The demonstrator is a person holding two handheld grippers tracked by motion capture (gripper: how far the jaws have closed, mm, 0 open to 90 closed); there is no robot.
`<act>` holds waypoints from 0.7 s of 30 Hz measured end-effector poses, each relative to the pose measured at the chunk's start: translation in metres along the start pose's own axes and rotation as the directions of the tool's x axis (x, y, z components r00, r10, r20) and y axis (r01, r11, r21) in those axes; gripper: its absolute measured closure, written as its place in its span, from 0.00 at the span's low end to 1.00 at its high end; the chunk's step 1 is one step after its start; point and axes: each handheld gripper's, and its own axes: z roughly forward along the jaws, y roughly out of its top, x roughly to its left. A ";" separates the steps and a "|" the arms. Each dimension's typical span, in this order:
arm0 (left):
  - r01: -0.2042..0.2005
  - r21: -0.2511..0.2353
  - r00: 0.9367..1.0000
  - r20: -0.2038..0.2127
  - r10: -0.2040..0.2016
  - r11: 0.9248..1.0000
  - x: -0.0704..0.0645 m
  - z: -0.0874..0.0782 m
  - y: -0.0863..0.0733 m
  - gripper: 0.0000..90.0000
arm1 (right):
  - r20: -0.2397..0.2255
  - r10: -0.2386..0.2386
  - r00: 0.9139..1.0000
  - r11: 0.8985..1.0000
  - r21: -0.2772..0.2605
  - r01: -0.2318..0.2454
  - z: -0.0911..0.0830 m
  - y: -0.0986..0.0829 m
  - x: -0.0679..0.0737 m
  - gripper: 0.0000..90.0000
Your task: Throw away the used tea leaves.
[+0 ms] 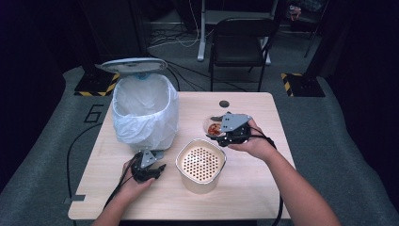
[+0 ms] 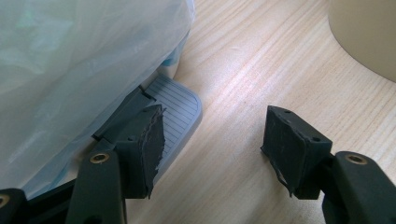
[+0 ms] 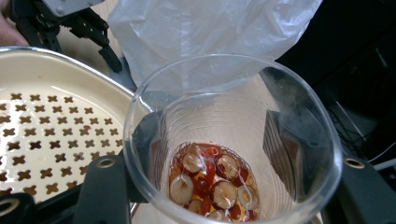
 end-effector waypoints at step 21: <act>0.001 -0.001 1.000 0.000 -0.001 1.000 0.000 0.000 0.000 0.43 | 0.023 -0.327 0.945 0.940 0.111 0.323 -0.006 0.025 0.023 0.46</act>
